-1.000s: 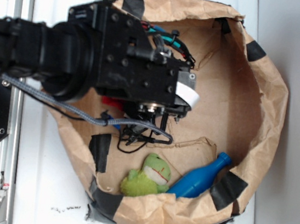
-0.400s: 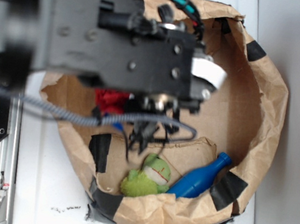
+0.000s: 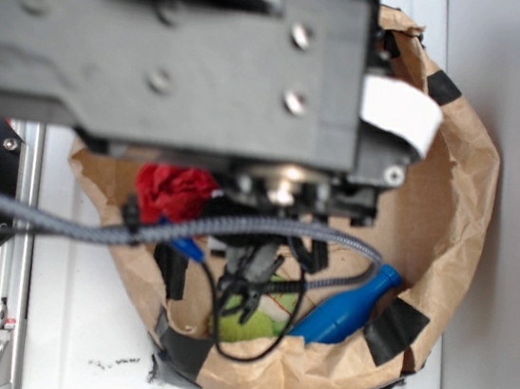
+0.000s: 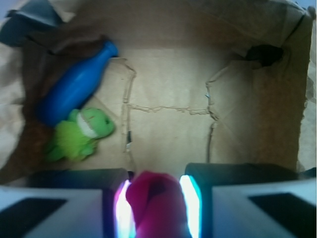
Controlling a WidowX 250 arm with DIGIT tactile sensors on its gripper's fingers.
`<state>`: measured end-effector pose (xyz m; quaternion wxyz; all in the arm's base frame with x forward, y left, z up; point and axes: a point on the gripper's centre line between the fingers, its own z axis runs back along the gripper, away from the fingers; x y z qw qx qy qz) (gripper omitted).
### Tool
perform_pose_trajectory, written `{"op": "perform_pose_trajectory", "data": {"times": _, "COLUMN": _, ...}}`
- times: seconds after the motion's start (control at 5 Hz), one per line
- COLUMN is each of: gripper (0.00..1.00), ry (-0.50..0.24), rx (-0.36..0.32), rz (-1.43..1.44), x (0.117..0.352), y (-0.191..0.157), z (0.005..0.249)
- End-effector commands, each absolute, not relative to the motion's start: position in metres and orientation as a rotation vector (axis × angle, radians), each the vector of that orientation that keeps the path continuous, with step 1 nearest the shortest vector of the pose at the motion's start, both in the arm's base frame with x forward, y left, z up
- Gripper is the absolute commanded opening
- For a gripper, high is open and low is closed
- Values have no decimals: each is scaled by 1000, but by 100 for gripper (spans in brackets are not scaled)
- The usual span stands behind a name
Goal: Grab the red paper.
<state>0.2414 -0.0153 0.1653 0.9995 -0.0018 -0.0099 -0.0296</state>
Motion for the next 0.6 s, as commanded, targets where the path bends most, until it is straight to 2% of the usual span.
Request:
{"op": "perform_pose_trajectory", "data": {"times": 0.0, "gripper": 0, "ry": -234, "rx": 4, "rz": -137, "x": 254, "y": -11, "z": 181}}
{"op": "perform_pose_trajectory", "data": {"times": 0.4, "gripper": 0, "ry": -195, "rx": 33, "rz": -138, "x": 247, "y": -20, "z": 172}}
